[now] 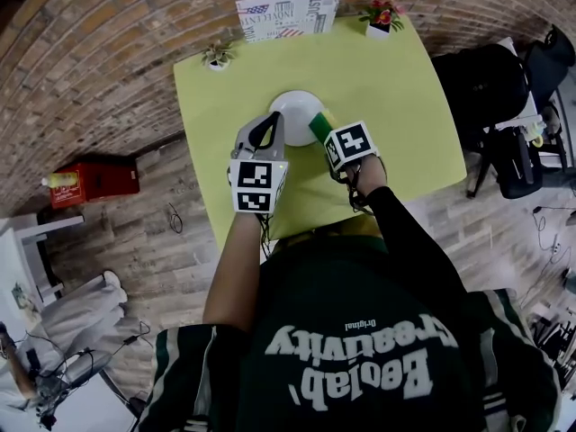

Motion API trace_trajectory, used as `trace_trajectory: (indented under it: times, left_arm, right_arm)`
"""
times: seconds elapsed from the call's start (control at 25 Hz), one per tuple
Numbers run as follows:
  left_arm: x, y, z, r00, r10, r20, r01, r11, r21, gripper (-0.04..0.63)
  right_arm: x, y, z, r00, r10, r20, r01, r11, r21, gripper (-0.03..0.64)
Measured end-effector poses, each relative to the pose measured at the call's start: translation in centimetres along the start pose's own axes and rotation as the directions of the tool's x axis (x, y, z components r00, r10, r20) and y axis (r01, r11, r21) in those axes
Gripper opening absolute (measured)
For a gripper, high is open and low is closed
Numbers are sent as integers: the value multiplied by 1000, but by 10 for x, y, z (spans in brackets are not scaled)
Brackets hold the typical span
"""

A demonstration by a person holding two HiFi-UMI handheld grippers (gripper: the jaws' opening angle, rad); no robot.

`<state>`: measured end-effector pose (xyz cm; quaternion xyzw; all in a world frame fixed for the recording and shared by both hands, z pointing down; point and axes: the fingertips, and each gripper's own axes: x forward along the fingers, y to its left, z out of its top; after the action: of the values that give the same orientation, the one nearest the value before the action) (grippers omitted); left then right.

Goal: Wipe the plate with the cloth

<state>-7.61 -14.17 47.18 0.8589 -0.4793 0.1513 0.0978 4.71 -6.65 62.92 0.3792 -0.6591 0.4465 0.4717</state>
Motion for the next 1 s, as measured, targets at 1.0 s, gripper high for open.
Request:
trace_trajectory:
  times: [1.0]
  left_arm:
    - [-34, 10, -11, 999, 55, -3, -55, 998, -5, 5]
  right_arm:
    - [4, 49, 7, 998, 44, 54, -37, 991, -132, 137]
